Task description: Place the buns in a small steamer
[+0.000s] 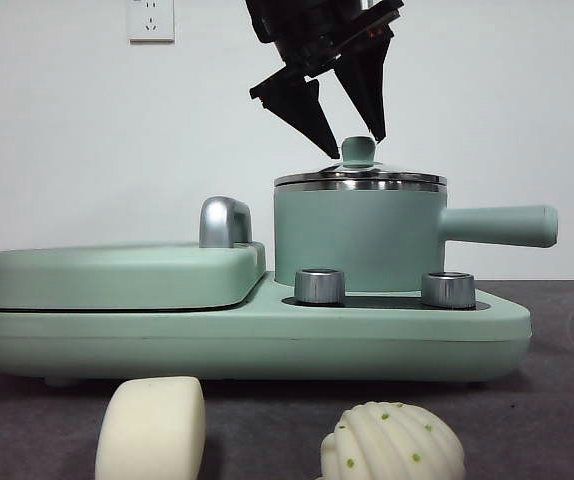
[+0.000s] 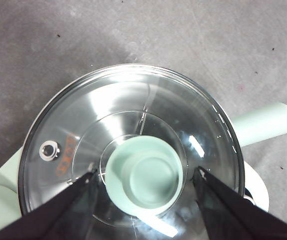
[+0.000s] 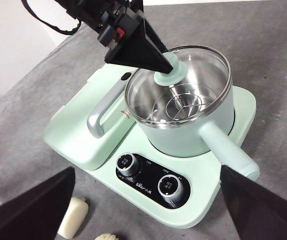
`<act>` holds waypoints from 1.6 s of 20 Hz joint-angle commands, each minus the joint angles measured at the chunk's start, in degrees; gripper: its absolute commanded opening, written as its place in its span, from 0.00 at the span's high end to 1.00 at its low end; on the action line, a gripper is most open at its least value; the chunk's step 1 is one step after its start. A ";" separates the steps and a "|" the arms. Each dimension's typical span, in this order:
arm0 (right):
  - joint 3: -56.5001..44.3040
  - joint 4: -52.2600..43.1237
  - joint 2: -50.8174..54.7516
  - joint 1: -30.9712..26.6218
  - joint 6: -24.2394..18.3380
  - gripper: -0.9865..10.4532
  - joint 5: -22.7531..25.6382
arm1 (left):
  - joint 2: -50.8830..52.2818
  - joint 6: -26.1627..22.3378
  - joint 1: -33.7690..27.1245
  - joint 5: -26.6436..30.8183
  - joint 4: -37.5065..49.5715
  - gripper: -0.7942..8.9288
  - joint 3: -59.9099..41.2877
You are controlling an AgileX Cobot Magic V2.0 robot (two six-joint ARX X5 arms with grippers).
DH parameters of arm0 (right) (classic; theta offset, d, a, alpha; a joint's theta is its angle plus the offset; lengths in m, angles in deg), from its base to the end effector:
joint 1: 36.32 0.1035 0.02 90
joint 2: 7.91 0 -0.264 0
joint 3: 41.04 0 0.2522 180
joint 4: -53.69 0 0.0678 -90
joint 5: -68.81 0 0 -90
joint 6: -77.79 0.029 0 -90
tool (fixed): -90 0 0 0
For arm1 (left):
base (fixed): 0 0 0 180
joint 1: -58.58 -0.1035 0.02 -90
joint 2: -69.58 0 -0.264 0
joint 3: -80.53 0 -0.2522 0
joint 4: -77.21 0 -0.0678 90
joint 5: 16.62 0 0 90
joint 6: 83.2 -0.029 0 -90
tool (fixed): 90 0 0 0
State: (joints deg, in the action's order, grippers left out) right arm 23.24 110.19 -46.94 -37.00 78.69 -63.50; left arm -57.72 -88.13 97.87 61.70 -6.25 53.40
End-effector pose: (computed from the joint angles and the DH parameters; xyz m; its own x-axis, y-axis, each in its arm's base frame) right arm 0.1195 0.0181 0.3310 0.6402 0.6656 -0.3836 -0.5584 0.7461 0.3626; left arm 0.3512 -0.2950 0.3409 0.2747 -0.4863 -0.8295 0.7572 0.6411 -0.1252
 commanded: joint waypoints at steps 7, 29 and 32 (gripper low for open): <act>0.96 -0.24 -0.17 0.20 0.59 0.51 -0.31 | -3.10 -0.39 1.40 0.31 -0.77 0.70 1.77; 10.64 3.63 -10.80 20.26 6.71 0.51 9.38 | 5.75 -0.37 -2.73 3.98 -7.13 0.90 5.81; 15.21 5.60 -17.86 31.85 11.10 0.51 16.33 | 9.25 -0.11 -5.97 3.98 -7.74 0.90 5.81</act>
State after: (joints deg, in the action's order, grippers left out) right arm 37.84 115.89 -64.12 -6.01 87.39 -47.28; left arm -48.70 -88.33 91.31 65.98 -14.75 56.94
